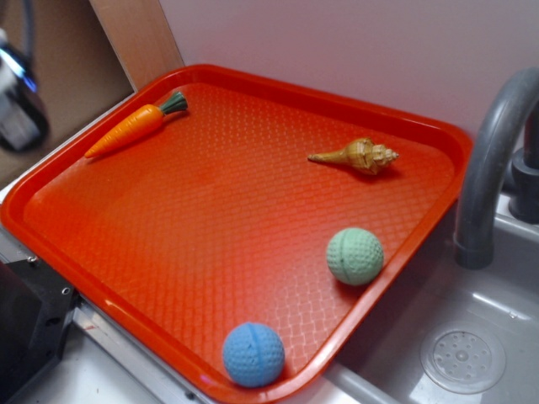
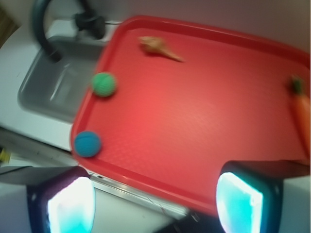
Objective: Grab the blue ball.
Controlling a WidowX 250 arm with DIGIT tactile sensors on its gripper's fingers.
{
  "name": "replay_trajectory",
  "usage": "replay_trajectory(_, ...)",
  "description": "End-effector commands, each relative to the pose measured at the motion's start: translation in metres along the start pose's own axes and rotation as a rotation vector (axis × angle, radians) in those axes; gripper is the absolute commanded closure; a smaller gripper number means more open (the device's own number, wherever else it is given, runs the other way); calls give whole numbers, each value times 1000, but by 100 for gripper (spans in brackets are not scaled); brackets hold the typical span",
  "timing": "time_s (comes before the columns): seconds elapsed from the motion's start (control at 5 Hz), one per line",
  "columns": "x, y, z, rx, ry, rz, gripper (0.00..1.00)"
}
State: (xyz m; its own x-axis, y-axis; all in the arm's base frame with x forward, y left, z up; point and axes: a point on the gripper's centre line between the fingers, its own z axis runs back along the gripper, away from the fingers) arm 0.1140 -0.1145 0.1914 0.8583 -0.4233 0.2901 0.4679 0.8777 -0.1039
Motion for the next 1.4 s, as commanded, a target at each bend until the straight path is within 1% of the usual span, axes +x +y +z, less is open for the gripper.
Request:
replay_trajectory(0.0, 3, -83, -69, -62, 177, -489, 0)
replay_trajectory(0.6, 3, -83, -69, -62, 177, -489, 0)
replay_trajectory(0.8, 36, -76, -130, -80, 232, -437, 0)
replay_trajectory(1.0, 28, -72, -149, -89, 203, -461, 0)
replay_trajectory(1.2, 12, -58, -155, -97, 222, -442, 0)
